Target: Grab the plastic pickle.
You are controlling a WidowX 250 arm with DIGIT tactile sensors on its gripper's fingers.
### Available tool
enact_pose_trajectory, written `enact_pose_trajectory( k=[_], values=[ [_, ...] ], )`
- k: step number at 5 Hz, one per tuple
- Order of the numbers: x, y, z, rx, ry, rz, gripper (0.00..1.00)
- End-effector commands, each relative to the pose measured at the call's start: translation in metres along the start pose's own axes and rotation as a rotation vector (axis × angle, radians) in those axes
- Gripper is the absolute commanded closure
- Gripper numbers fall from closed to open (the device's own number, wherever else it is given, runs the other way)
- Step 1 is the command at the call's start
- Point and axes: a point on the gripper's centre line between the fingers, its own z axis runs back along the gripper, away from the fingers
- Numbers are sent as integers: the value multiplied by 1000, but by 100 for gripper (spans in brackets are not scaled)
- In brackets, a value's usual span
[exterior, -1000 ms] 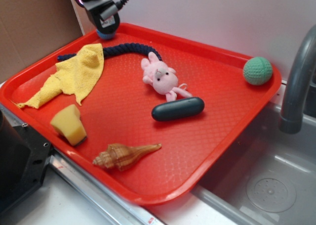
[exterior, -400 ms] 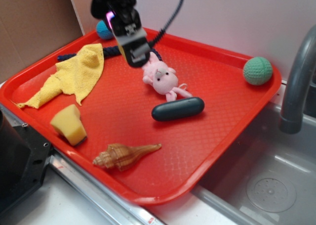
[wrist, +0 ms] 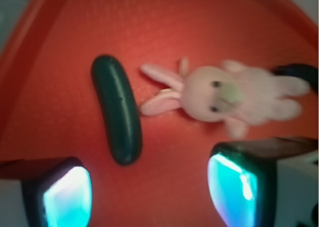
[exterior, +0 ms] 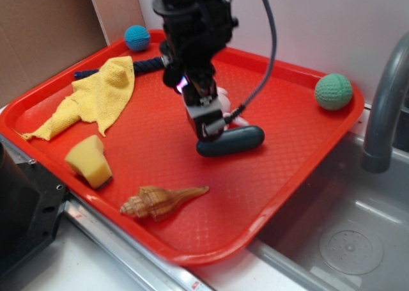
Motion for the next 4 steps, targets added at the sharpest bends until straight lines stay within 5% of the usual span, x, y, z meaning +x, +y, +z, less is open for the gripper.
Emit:
enact_pose_trajectory(
  k=[1, 2, 3, 4],
  values=[
    [25, -18, -27, -49, -60, -132, 0],
    [29, -19, -32, -56, -56, -149, 0],
    [27, -25, -35, -82, -55, -177, 38],
    [29, -29, -38, -102, -44, -177, 100]
  ],
)
